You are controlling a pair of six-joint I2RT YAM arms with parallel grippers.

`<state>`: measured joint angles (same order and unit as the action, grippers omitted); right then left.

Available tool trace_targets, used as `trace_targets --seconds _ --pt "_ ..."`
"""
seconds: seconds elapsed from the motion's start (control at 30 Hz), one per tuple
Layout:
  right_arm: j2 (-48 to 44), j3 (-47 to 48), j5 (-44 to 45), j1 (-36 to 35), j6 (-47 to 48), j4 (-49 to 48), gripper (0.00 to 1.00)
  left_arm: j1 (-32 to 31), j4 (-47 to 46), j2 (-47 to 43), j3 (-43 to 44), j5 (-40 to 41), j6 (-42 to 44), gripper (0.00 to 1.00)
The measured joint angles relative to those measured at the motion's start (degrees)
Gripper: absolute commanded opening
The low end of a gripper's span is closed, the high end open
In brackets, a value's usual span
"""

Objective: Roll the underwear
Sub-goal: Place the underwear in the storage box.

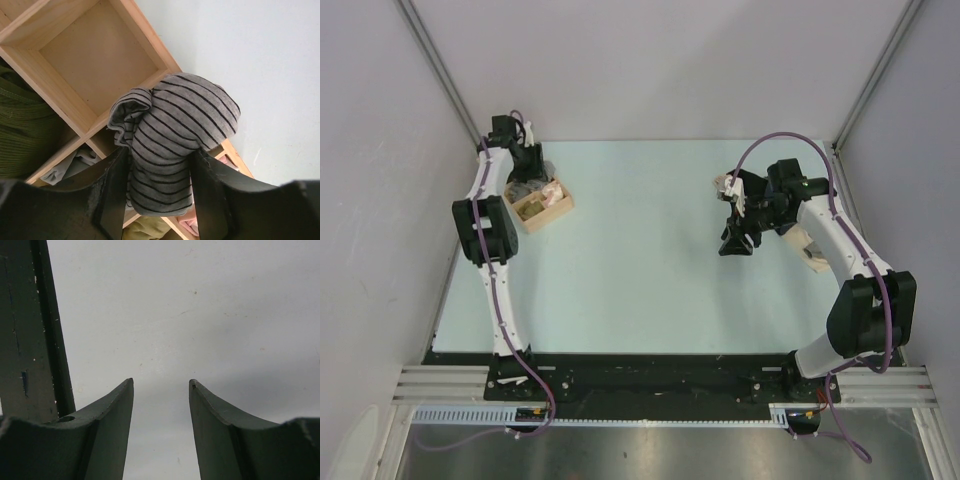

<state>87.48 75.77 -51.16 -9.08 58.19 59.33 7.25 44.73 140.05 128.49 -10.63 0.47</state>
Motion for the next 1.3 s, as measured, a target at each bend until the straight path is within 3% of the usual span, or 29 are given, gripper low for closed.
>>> trace_targets --seconds 0.83,1.17,1.3 --pt "0.0 0.0 -0.8 0.1 0.6 0.4 0.52 1.4 -0.8 -0.8 -0.7 -5.3 -0.7 0.61" --pt "0.0 0.0 -0.8 0.1 0.7 0.4 0.52 1.9 -1.1 -1.0 -1.0 -6.9 -1.9 0.61" --pt "0.0 0.0 -0.8 0.1 0.8 0.4 0.52 2.1 -1.1 -1.1 -1.0 -7.2 -2.0 0.55"
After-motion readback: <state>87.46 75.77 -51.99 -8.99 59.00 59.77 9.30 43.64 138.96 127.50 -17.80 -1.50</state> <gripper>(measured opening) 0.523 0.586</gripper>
